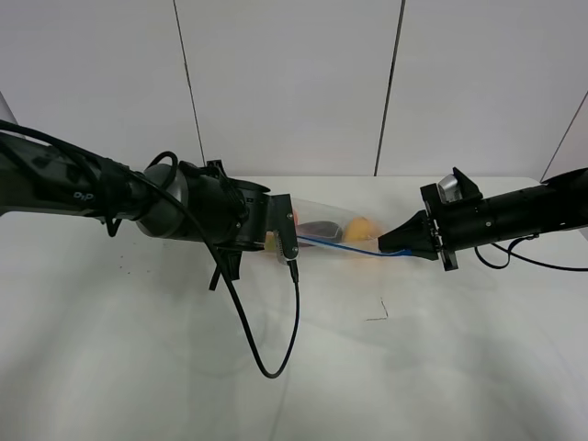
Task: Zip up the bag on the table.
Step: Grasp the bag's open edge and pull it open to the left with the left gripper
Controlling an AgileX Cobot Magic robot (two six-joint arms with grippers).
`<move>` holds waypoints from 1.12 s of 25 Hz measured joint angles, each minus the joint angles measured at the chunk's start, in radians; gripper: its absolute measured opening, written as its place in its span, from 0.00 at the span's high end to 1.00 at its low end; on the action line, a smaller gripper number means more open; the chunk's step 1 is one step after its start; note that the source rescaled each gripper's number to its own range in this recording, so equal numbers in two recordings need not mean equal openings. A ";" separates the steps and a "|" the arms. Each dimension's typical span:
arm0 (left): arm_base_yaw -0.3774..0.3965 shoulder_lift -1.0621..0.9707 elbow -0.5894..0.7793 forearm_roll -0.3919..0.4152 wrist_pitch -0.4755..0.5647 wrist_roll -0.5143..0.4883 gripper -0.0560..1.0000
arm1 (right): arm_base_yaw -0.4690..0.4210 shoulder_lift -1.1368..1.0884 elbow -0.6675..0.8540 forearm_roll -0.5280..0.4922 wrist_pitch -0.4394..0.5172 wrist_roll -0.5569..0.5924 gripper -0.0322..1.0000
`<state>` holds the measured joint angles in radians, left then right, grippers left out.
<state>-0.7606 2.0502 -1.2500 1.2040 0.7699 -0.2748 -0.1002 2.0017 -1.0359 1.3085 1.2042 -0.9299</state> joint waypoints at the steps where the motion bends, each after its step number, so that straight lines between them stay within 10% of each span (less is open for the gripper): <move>1: 0.004 0.000 0.000 0.000 0.000 0.000 0.95 | 0.000 0.000 0.000 0.001 0.000 0.000 0.97; 28: 0.069 0.000 0.000 -0.002 -0.029 -0.010 0.90 | 0.000 0.000 -0.002 0.009 0.001 -0.001 0.97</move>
<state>-0.6920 2.0502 -1.2500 1.2020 0.7413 -0.2853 -0.1002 2.0017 -1.0378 1.3175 1.2055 -0.9309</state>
